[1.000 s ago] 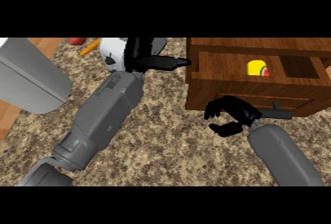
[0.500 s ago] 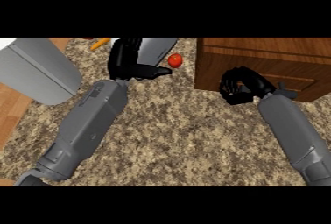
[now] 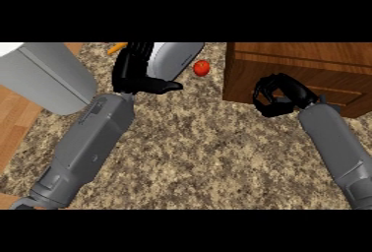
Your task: Pick up the cup, place it into the drawer and close the drawer
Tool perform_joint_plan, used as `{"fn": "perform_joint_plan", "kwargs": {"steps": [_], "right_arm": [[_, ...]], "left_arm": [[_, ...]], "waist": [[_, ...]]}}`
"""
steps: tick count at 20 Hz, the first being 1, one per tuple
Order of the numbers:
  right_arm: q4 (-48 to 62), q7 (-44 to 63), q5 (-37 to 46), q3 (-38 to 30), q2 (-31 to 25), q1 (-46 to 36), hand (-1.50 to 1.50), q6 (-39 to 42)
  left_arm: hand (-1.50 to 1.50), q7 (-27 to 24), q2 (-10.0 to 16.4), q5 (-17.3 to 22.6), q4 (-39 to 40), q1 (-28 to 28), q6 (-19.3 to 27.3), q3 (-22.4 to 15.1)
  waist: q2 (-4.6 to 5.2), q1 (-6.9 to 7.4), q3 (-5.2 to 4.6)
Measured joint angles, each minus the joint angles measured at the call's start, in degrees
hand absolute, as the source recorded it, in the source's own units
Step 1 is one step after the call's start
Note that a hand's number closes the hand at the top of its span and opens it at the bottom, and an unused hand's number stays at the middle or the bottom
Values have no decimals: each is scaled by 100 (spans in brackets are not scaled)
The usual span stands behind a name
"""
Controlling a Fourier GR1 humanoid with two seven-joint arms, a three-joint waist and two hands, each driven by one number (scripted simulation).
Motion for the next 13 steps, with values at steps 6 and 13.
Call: {"fn": "perform_joint_plan", "kwargs": {"steps": [6, 13], "right_arm": [[-106, -1, -271, -119, -114, 72, 150, 439], [-288, 41, -511, -194, -256, 192, 150, 870]], "left_arm": [[-150, 37, 108, 7, -137, 95, -178, -27], [-150, 52, 157, 37, -240, 236, -345, -48]], "waist": [[31, 86, 25], [69, 186, 47]]}}
